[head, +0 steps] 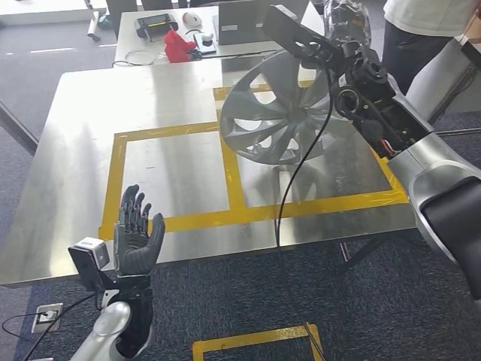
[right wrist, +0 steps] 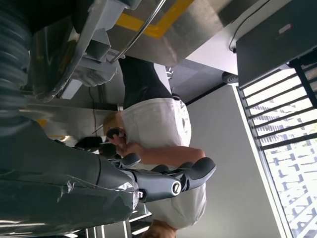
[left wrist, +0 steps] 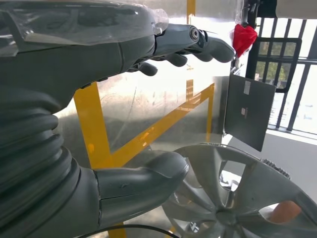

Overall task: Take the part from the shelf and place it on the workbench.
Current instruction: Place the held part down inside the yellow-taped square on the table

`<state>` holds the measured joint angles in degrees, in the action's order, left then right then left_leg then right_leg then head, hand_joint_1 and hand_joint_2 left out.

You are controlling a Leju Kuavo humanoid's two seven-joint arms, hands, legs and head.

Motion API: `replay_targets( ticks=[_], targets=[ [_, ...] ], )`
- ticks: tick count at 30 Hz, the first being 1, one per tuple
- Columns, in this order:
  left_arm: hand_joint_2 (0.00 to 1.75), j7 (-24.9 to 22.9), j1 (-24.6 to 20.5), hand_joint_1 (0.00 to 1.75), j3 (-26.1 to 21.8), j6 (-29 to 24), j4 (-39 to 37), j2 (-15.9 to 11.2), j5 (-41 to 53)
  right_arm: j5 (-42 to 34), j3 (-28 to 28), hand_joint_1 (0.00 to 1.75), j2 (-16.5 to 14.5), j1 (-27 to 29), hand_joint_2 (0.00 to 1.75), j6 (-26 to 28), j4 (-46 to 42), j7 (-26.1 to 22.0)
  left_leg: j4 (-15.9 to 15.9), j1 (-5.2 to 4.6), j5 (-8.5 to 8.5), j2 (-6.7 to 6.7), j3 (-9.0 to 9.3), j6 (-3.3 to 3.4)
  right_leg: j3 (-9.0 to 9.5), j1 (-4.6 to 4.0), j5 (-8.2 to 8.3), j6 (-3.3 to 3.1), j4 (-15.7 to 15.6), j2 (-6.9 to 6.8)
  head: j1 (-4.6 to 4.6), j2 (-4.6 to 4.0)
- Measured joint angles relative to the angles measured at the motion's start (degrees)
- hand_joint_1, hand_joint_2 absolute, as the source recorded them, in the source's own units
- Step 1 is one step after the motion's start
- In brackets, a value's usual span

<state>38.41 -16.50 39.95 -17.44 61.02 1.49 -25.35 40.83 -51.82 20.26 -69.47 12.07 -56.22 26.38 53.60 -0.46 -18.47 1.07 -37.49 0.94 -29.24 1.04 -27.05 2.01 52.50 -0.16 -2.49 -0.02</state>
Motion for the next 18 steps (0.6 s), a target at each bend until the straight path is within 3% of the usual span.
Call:
replay_targets(
  ticks=[16,18],
  targets=[
    [1.75,0.00,0.17,0.00,0.00,0.00,0.00,0.00,0.00,0.00,0.00,0.00,-0.02,0.00,1.75,-0.03,0.00,-0.07,0.00,0.01,0.01,0.00,0.00,0.00,0.00,0.00,0.01,-0.01,0.00,0.00,0.00,-0.01],
    [0.87,-0.01,0.18,0.00,0.00,0.00,0.00,0.00,0.00,0.00,0.00,0.00,-0.02,0.00,1.75,-0.35,0.00,-0.15,0.00,0.01,0.01,0.00,0.00,0.00,0.00,0.00,0.01,-0.01,0.00,0.00,0.00,-0.01]
  ],
)
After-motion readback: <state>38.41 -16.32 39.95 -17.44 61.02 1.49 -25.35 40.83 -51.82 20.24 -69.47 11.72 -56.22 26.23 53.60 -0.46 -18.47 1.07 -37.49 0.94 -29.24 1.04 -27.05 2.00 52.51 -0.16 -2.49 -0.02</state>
